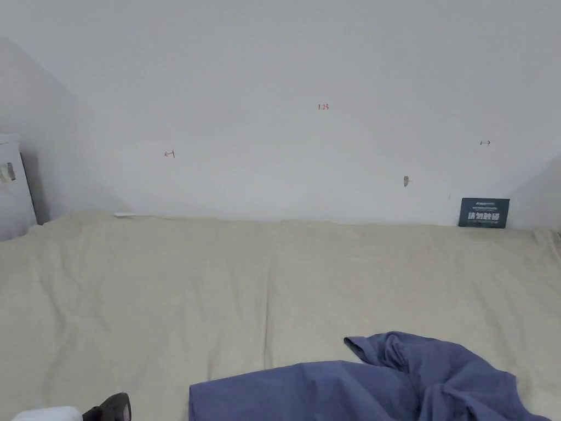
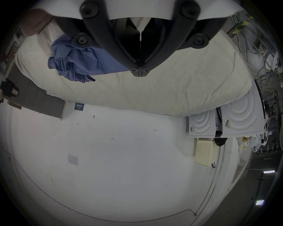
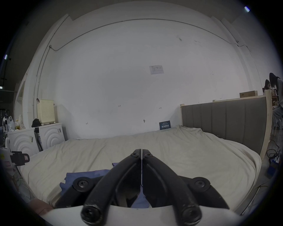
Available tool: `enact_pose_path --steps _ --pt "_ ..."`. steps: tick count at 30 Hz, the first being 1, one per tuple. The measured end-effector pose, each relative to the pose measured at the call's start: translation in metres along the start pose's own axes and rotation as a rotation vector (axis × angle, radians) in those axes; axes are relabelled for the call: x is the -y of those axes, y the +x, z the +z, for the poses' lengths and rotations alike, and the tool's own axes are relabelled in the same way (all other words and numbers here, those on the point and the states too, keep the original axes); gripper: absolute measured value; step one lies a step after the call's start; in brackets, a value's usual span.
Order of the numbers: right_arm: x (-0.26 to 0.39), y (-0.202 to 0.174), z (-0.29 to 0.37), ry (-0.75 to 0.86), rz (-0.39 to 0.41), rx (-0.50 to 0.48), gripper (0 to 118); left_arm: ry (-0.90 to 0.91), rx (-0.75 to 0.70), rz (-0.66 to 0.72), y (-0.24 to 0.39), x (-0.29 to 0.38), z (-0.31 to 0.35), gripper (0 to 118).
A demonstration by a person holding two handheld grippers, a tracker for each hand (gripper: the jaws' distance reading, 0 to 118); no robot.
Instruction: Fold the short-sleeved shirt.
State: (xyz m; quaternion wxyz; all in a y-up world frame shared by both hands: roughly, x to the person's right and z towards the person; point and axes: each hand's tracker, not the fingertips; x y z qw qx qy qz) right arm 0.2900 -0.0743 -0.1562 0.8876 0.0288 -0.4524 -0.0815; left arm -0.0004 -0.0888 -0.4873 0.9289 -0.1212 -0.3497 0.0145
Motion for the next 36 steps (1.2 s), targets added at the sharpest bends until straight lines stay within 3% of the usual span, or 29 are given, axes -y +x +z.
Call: enact_pose_path --steps 6,8,11,12,13,14,15,16,17,22,29,31,36 --pt "-0.007 0.001 -0.008 -0.045 -0.046 -0.041 0 -0.006 0.004 -0.028 0.007 -0.036 -0.022 0" --pt "-0.009 -0.002 -0.014 -0.073 -0.028 -0.063 0 -0.156 0.027 -0.085 0.014 -0.061 -0.060 0" --pt "-0.010 -0.010 -0.020 -0.105 -0.006 -0.084 0 -0.421 0.188 0.003 0.010 -0.076 -0.144 0" --pt "-0.009 -0.011 -0.022 -0.117 -0.008 -0.097 0 -0.502 0.221 -0.006 0.008 -0.071 -0.173 6" --pt "-0.007 -0.012 -0.024 -0.126 -0.012 -0.108 0 -0.569 0.234 0.001 0.006 -0.065 -0.198 23" --pt "-0.005 -0.013 -0.027 -0.137 -0.015 -0.117 0 -0.613 0.241 0.009 0.006 -0.054 -0.219 52" --pt "-0.003 -0.014 -0.029 -0.149 -0.014 -0.123 0 -0.647 0.206 0.029 0.004 -0.045 -0.241 94" --pt "0.000 -0.015 -0.032 -0.160 -0.008 -0.126 0 -0.690 0.195 0.045 0.002 -0.035 -0.260 117" --pt "0.002 -0.016 -0.034 -0.173 0.002 -0.128 0 -0.725 0.186 0.059 0.000 -0.025 -0.278 117" --pt "0.017 -0.021 -0.052 -0.246 0.094 -0.129 0 -0.795 0.150 0.036 -0.005 0.012 -0.336 116" --pt "0.028 -0.024 -0.073 -0.292 0.079 -0.151 0 -0.851 0.090 -0.145 0.017 0.046 -0.340 111" --pt "0.031 -0.026 -0.078 -0.301 0.076 -0.149 0 -0.802 0.093 -0.240 0.027 0.043 -0.324 96" --pt "0.038 -0.029 -0.088 -0.333 0.048 -0.161 0 -0.738 0.135 -0.313 0.042 0.040 -0.298 9"
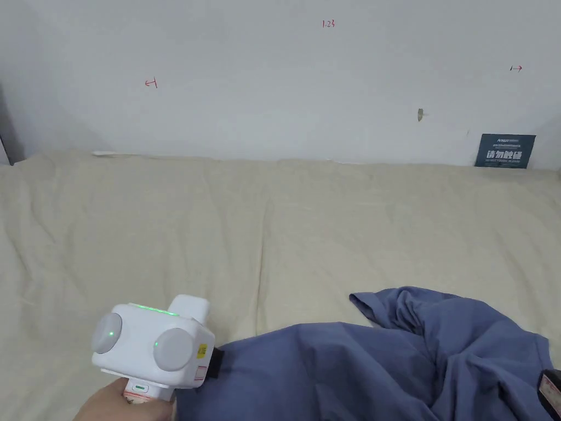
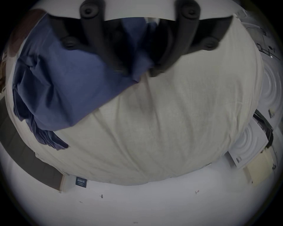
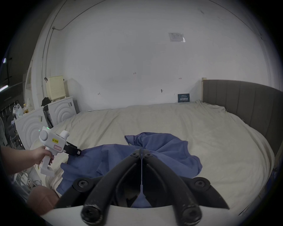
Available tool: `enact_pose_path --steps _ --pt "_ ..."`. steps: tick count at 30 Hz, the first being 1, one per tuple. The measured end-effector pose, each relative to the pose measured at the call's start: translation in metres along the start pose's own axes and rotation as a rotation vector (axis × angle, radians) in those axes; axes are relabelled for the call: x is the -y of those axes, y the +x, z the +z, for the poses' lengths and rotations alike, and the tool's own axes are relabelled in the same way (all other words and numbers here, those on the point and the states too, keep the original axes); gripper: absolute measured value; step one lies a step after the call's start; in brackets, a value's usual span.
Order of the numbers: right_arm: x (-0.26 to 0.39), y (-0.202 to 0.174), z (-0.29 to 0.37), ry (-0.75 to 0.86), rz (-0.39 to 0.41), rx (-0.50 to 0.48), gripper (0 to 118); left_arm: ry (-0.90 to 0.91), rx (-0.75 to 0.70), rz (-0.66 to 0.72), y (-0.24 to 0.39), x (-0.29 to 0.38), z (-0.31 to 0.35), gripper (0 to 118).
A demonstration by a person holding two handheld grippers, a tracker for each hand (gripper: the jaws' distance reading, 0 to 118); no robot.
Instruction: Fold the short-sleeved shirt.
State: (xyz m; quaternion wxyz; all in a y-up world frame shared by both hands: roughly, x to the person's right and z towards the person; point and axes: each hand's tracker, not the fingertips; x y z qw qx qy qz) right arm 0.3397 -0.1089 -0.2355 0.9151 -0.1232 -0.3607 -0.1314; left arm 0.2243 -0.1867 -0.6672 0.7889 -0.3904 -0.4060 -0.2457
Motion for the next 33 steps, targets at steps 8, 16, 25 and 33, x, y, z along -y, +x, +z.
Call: enact_pose_path --steps 8,16,25,33 --pt "-0.063 0.028 -0.056 0.053 0.055 0.034 11 0.174 0.127 0.279 -0.018 0.016 0.024 6" --pt "-0.122 0.077 -0.268 -0.624 0.086 0.082 107 0.353 0.116 0.430 -0.011 0.047 0.035 6" --pt "-0.083 0.097 -0.391 -0.752 -0.014 0.204 107 0.349 0.079 0.377 -0.004 0.063 0.025 6" --pt "-0.066 0.086 -0.385 -0.793 0.054 0.167 58 0.318 0.084 0.394 -0.006 0.060 0.015 6"
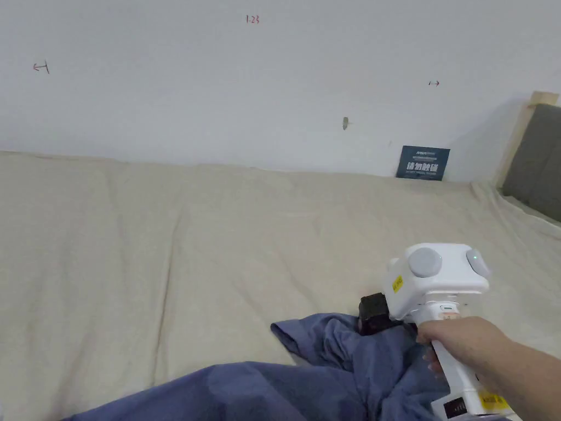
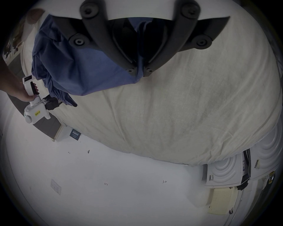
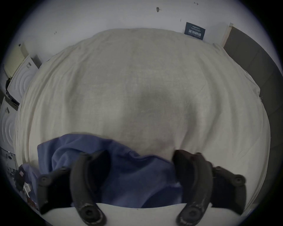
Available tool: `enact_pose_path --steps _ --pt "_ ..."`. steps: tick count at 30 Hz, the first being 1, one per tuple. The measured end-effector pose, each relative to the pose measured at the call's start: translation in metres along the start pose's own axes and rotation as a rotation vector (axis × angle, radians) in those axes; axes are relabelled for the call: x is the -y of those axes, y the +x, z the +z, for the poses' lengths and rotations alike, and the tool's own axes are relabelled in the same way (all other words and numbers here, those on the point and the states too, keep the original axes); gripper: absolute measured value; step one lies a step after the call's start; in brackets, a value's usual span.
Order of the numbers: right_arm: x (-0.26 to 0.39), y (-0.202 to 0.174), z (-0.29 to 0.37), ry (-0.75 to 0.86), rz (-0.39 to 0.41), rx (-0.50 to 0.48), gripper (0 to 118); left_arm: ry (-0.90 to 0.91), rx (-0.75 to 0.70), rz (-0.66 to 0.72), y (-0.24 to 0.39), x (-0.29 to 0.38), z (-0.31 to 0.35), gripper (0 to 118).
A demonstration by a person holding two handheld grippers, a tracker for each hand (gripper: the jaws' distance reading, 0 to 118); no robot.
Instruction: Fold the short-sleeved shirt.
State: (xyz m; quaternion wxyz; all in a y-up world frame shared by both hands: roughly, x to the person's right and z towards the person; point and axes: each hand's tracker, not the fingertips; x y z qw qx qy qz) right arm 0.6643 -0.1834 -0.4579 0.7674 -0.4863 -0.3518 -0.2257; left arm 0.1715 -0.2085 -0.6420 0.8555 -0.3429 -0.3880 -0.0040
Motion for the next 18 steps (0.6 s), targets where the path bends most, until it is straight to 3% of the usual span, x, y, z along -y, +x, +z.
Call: enact_pose_path --steps 1,2,4,5,7,11,15,18 --pt "0.003 -0.002 0.007 0.022 0.019 0.010 22 -0.004 -0.004 -0.001 0.000 0.000 -0.001 6" --pt "0.005 -0.004 0.012 0.052 0.054 0.032 4 -0.006 -0.005 -0.003 0.001 0.001 0.000 6" --pt "0.010 -0.009 0.020 0.088 0.128 0.137 4 -0.001 -0.008 -0.004 0.002 0.001 0.002 6" --pt "0.013 -0.006 0.025 0.092 0.100 0.057 4 0.004 -0.009 -0.006 0.003 0.001 0.004 6" --pt "0.019 0.001 0.042 0.142 0.038 0.028 4 0.012 -0.005 -0.017 0.004 0.000 0.007 6" --pt "0.035 0.037 0.104 0.217 -0.127 -0.121 4 0.027 -0.036 -0.087 0.010 -0.010 0.023 6" --pt "0.063 0.060 0.179 0.272 -0.062 -0.100 4 0.060 0.013 -0.120 0.017 -0.039 0.060 6" --pt "0.083 0.079 0.235 0.317 -0.071 -0.132 4 0.098 0.069 -0.131 0.020 -0.075 0.092 6"
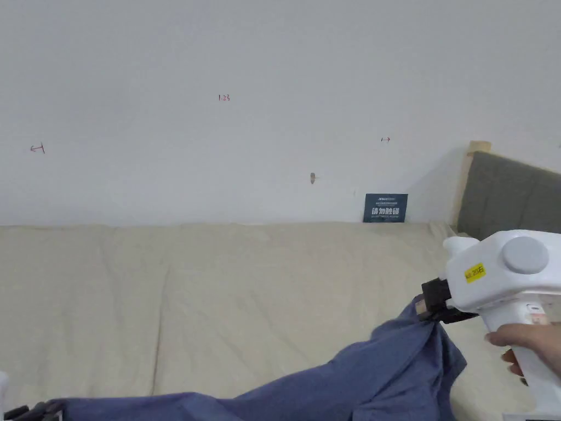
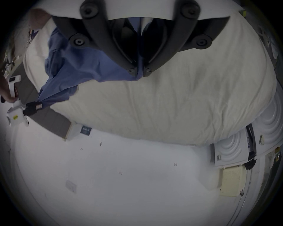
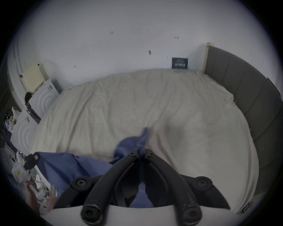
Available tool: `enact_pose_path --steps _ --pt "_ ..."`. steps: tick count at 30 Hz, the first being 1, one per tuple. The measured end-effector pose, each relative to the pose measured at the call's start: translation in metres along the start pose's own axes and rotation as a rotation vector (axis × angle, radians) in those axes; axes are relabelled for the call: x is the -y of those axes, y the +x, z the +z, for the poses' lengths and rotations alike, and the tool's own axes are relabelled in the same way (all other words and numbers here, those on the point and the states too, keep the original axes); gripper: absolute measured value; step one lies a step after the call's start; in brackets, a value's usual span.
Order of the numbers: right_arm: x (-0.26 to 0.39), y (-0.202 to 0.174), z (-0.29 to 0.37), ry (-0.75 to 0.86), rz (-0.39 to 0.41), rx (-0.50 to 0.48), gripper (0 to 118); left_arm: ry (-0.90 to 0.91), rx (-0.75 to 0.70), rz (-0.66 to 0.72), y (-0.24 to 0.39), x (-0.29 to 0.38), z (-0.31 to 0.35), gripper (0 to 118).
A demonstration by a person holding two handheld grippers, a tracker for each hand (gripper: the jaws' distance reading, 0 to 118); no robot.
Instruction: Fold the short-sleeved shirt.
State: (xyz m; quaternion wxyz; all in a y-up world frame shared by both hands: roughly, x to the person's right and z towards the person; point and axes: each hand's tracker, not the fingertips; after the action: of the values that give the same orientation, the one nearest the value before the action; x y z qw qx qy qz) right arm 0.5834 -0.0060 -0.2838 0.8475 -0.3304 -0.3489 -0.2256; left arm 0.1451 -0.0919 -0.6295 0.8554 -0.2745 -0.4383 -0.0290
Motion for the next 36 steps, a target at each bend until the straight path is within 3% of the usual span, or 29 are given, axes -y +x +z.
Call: enact_pose_path --steps 7,11,13,19,27,36 --pt "-0.038 0.020 0.125 0.158 -0.050 0.012 4 0.056 0.030 0.018 0.009 -0.121 0.059 6" --pt "-0.076 0.023 0.174 0.277 -0.095 -0.002 4 0.123 0.023 -0.054 0.028 -0.188 0.081 6" --pt "-0.098 0.017 0.190 0.306 -0.056 0.047 4 0.127 0.029 -0.054 0.033 -0.218 0.082 6" --pt "-0.155 0.006 0.197 0.384 -0.131 0.067 4 0.184 0.005 -0.017 0.038 -0.287 0.066 6" --pt "-0.218 -0.031 0.186 0.513 -0.023 0.193 4 0.277 0.016 -0.030 0.045 -0.345 0.024 6" --pt "-0.257 -0.043 0.192 0.653 -0.020 0.235 4 0.419 0.009 -0.055 0.057 -0.383 0.004 6"
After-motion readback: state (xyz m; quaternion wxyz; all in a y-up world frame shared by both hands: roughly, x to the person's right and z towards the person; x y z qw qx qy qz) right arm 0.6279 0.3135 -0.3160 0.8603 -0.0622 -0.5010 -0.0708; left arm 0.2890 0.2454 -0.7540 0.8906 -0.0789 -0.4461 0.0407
